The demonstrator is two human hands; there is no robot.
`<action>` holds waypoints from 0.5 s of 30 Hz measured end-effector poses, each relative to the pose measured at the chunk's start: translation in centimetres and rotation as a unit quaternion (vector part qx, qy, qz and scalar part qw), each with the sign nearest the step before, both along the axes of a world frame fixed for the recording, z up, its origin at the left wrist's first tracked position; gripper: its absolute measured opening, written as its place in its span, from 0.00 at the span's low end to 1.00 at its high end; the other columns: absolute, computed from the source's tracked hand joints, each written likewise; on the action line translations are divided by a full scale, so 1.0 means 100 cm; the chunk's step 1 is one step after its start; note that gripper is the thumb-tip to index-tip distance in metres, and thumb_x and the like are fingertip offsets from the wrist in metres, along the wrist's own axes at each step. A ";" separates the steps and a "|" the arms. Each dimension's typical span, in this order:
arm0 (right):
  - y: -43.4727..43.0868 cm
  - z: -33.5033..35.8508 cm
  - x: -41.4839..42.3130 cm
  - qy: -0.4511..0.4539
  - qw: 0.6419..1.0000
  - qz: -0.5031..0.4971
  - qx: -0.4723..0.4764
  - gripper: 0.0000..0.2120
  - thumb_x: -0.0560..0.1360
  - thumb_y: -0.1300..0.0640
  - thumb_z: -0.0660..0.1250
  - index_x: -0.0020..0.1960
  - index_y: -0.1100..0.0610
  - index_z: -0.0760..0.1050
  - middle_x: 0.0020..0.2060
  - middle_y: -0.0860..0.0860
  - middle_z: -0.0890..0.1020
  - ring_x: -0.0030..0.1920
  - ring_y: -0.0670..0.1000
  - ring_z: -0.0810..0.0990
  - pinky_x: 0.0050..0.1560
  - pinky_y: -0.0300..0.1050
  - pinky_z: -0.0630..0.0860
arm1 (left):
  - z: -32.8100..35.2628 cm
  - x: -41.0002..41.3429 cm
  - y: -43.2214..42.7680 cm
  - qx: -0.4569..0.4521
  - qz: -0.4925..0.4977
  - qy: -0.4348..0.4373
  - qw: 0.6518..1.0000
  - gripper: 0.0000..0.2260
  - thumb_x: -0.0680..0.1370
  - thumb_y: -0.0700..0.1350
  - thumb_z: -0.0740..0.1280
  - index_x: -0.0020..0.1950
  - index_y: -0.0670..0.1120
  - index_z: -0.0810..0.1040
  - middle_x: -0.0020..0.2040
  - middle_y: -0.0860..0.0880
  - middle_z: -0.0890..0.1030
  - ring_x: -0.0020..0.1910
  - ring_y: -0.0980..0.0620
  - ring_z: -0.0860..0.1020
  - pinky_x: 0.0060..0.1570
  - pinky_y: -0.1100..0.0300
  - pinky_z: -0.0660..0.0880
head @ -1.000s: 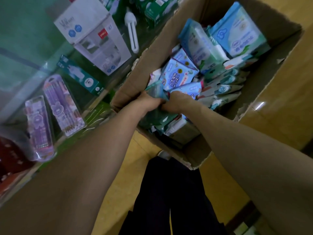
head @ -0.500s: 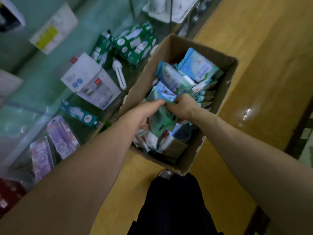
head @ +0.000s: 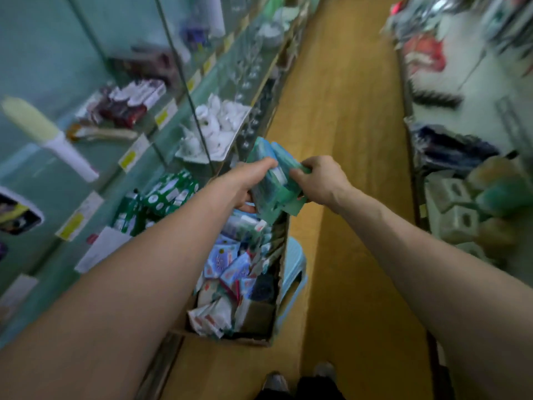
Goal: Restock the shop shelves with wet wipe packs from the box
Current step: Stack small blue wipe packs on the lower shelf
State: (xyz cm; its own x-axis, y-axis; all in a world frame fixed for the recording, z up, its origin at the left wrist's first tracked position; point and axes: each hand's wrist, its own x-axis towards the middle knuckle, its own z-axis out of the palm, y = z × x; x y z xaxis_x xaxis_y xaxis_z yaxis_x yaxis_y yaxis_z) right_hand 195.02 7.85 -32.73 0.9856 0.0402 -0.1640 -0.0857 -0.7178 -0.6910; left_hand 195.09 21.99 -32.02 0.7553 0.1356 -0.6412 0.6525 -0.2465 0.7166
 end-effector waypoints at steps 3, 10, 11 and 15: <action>-0.042 0.032 -0.008 -0.039 0.999 -0.035 -0.005 0.12 0.75 0.51 0.63 0.44 0.58 0.79 0.38 0.56 0.81 0.42 0.59 0.82 0.45 0.52 0.80 | 0.032 0.004 -0.042 0.001 -0.049 -0.029 0.998 0.17 0.76 0.56 0.65 0.58 0.46 0.75 0.46 0.45 0.82 0.41 0.48 0.81 0.40 0.55 0.78; -0.166 0.092 -0.037 -0.116 0.984 -0.134 0.000 0.12 0.74 0.50 0.63 0.45 0.57 0.80 0.40 0.56 0.83 0.42 0.58 0.82 0.46 0.55 0.80 | 0.100 0.001 -0.166 -0.008 -0.153 -0.096 0.984 0.22 0.76 0.56 0.65 0.65 0.46 0.72 0.55 0.44 0.80 0.44 0.47 0.80 0.35 0.56 0.75; -0.186 0.100 -0.044 -0.124 0.982 -0.145 0.000 0.12 0.73 0.50 0.63 0.46 0.56 0.81 0.40 0.55 0.83 0.42 0.57 0.82 0.46 0.54 0.80 | 0.107 -0.001 -0.187 -0.009 -0.168 -0.102 0.980 0.22 0.76 0.56 0.65 0.66 0.46 0.72 0.54 0.43 0.80 0.43 0.48 0.81 0.35 0.56 0.75; -0.271 0.126 -0.076 -0.149 0.968 -0.200 -0.021 0.13 0.74 0.48 0.63 0.48 0.56 0.80 0.41 0.55 0.83 0.43 0.57 0.81 0.45 0.51 0.79 | 0.134 -0.020 -0.276 -0.017 -0.224 -0.127 0.966 0.24 0.75 0.56 0.66 0.66 0.44 0.71 0.55 0.42 0.79 0.42 0.47 0.80 0.39 0.53 0.78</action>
